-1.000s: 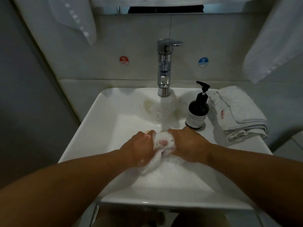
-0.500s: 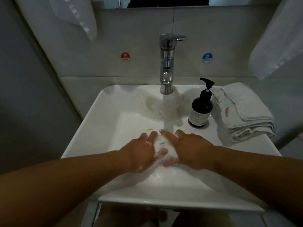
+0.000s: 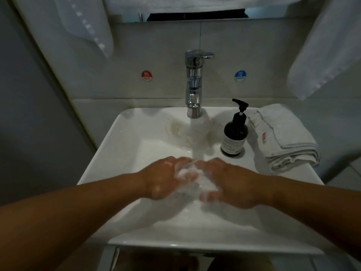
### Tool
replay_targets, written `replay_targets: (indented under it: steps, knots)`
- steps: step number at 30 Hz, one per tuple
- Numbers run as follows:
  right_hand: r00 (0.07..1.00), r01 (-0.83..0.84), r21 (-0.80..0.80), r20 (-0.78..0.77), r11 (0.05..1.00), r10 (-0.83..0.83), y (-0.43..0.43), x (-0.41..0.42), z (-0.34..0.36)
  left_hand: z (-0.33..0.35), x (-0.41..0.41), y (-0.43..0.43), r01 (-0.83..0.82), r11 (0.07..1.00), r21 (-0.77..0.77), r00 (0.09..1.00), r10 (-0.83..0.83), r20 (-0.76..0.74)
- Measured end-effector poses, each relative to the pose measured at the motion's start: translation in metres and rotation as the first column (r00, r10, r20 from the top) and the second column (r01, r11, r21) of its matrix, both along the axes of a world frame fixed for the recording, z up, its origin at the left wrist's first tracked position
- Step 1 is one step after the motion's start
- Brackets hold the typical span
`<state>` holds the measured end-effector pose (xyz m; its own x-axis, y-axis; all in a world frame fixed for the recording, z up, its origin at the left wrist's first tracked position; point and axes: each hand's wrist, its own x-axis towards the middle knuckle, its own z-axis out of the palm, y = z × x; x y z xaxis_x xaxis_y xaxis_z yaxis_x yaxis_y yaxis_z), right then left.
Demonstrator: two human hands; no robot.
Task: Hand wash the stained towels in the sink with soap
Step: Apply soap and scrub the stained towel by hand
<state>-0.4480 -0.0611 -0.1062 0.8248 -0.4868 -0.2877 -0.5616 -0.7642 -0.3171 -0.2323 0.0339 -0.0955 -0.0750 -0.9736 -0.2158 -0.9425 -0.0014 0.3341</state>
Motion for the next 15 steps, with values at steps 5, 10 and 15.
replay_targets:
  steps: [5, 10, 15]
  knots:
    - [0.999, 0.007, -0.159, -0.046, 0.987, -0.014, 0.005, 0.019, -0.018, -0.014, -0.016, 0.0, -0.097, 0.991, 0.093, 0.994, 0.093, 0.048]
    - [0.995, 0.092, -0.275, -0.009, 0.957, -0.098, -0.008, 0.033, -0.02, -0.034, -0.005, -0.024, -0.127, 0.991, -0.028, 0.977, 0.13, 0.166]
    - [0.989, 0.135, -0.18, 0.082, 0.974, -0.122, -0.017, 0.032, -0.016, -0.033, 0.002, -0.031, -0.131, 0.987, -0.094, 0.964, 0.149, 0.222]
